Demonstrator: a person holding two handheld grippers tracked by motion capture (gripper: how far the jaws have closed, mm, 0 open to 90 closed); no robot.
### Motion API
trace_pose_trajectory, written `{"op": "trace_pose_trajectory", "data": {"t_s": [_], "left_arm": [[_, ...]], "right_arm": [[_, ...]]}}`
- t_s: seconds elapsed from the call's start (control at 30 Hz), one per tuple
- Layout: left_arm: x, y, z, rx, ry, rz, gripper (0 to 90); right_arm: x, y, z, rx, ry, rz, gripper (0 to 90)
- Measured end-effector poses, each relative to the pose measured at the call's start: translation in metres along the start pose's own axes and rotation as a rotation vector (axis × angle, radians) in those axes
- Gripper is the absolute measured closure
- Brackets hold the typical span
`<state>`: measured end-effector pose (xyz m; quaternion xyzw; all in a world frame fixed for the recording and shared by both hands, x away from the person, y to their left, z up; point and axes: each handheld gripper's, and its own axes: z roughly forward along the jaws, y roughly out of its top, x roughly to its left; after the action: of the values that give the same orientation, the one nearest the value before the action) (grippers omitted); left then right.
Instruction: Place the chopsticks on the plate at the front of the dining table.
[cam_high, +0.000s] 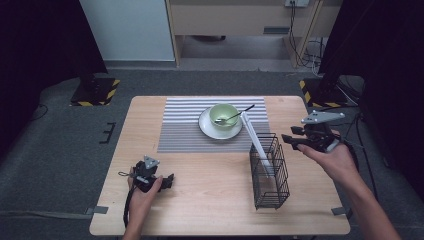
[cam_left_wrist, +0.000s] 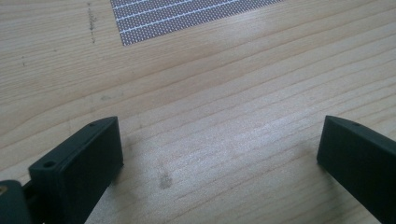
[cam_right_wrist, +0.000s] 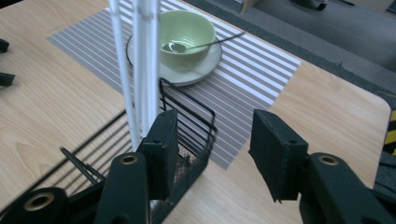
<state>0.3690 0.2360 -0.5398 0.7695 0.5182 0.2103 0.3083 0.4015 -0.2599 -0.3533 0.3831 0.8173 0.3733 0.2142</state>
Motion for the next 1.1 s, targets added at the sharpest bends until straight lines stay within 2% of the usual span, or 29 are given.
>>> {"op": "trace_pose_trajectory", "data": {"t_s": [0.13,0.23,0.53,0.87,1.1], "left_arm": [[0.0,0.0,0.0,0.0,0.0,0.0,0.0],[0.0,0.0,0.0,0.0,-0.001,0.001,0.0],[0.0,0.001,0.001,0.0,-0.004,0.004,0.0],[0.0,0.0,0.0,0.0,-0.004,0.005,0.0],[0.0,0.0,0.0,0.0,-0.004,0.005,0.0]], "right_arm": [[0.008,0.013,0.005,-0.008,0.011,-0.023,57.0],[0.015,0.025,0.014,-0.009,0.03,-0.031,63.8],[0.035,0.04,0.036,-0.021,0.076,-0.044,75.5],[0.057,0.049,0.058,-0.024,0.104,-0.068,75.4],[0.061,0.052,0.067,-0.018,0.086,-0.079,75.4]]}}
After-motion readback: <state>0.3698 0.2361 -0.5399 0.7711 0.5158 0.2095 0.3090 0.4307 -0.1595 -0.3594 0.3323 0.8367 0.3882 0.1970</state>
